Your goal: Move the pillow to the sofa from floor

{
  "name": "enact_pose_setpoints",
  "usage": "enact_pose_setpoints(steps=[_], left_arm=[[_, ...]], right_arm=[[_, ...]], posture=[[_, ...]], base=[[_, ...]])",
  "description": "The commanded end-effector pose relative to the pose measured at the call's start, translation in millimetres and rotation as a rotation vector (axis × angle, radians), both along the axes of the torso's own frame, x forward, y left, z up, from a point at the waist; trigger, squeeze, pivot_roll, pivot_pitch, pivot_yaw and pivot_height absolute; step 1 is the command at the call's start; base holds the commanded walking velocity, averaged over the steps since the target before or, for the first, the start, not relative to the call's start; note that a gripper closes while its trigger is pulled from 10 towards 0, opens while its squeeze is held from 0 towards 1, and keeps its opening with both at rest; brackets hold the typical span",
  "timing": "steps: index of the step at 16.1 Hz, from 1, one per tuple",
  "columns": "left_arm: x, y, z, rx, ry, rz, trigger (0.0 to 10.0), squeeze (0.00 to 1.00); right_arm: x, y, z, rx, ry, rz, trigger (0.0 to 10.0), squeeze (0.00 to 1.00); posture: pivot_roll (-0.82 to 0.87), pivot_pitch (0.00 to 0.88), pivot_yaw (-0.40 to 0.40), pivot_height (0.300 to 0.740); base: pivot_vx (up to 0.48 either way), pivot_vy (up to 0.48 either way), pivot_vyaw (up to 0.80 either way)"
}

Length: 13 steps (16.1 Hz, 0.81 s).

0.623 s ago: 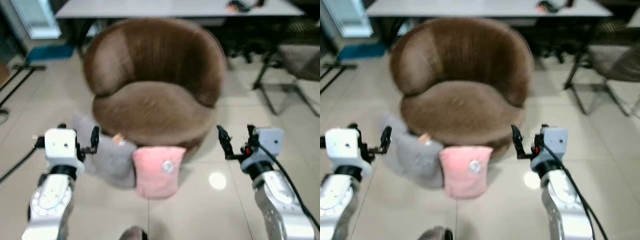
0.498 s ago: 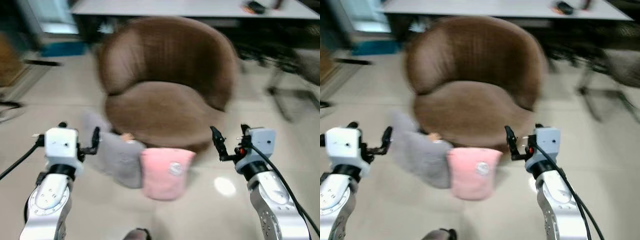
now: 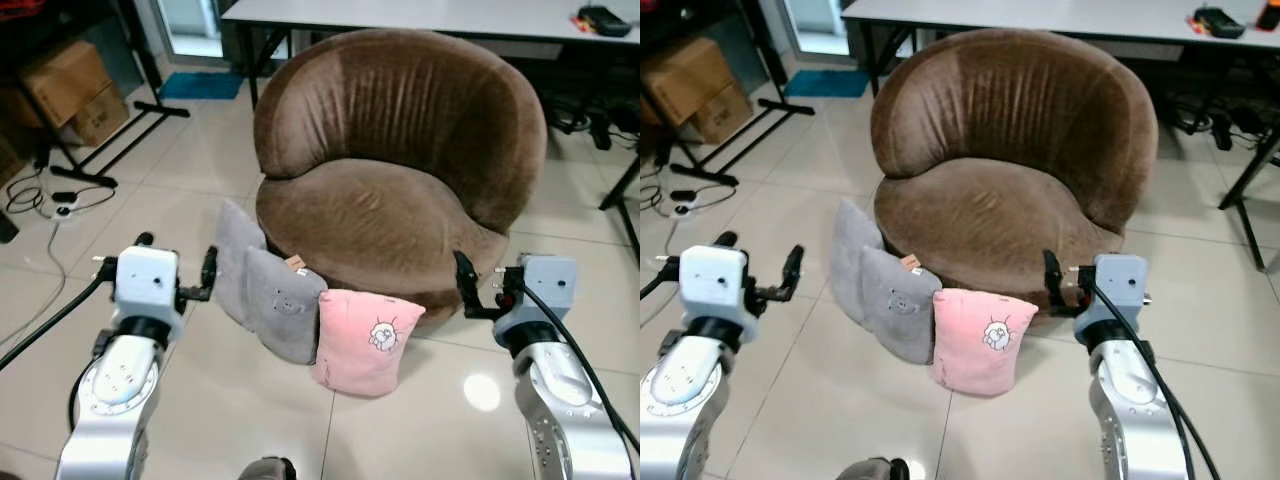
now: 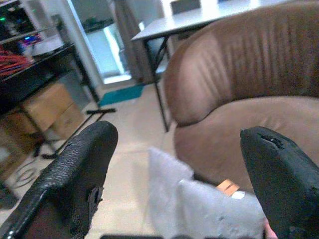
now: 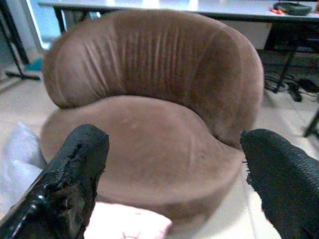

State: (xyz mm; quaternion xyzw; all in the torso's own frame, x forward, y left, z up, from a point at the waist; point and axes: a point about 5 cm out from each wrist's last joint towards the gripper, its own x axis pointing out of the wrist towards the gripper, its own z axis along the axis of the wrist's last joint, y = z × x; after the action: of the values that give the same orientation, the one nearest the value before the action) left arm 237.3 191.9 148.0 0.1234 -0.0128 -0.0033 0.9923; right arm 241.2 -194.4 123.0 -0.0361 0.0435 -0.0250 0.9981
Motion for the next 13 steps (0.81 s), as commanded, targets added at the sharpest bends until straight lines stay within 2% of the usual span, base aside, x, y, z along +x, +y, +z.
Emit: enact_pose_setpoints(steps=[1, 2, 3, 5, 8, 12, 13], left_arm=[[1.7, -2.7, -0.5, -0.003, 0.003, -0.021, 10.0, 1.0], [2.5, -4.5, 2.5, -0.009, -0.009, -0.021, 10.0, 1.0], [1.7, -3.6, 4.7, -0.013, -0.016, -0.015, 10.0, 1.0], [-2.5, 1.3, 4.4, -0.013, -0.016, -0.001, 10.0, 1.0], [-2.6, 6.5, 4.1, -0.016, -0.012, 0.017, 10.0, 1.0], [0.4, 2.8, 4.4, -0.06, -0.019, 0.012, 10.0, 1.0], [2.4, 2.0, 4.0, -0.056, -0.018, 0.002, 10.0, 1.0]], right_arm=[[2.5, 5.0, 3.1, -0.032, -0.014, 0.021, 10.0, 0.0], [4.0, 10.0, 8.3, -0.021, -0.085, 0.051, 10.0, 0.0], [5.4, 11.2, 7.7, 0.001, -0.089, 0.052, 10.0, 0.0], [5.5, 12.0, -0.5, 0.086, -0.023, 0.069, 10.0, 0.0], [5.5, 16.4, 0.0, 0.077, -0.009, 0.073, 10.0, 0.0], [7.8, 11.3, -1.6, 0.085, -0.012, 0.026, 10.0, 0.0], [8.1, 9.3, 0.1, 0.059, -0.024, 0.008, 10.0, 0.0]], posture=[[-0.08, 0.087, 0.039, 0.74], [-0.07, 0.086, 0.034, 0.74], [-0.05, 0.085, 0.028, 0.74], [-0.04, 0.078, 0.02, 0.74], [-0.05, 0.066, 0.026, 0.74], [-0.06, 0.058, 0.046, 0.74], [-0.07, 0.054, 0.052, 0.74]], base=[[0.0, 0.0, 0.0], [0.0, 0.0, 0.0], [0.0, 0.0, 0.0], [0.291, 0.0, 0.0], [0.339, 0.0, 0.0], [0.385, 0.0, 0.0], [0.394, 0.0, 0.0]])
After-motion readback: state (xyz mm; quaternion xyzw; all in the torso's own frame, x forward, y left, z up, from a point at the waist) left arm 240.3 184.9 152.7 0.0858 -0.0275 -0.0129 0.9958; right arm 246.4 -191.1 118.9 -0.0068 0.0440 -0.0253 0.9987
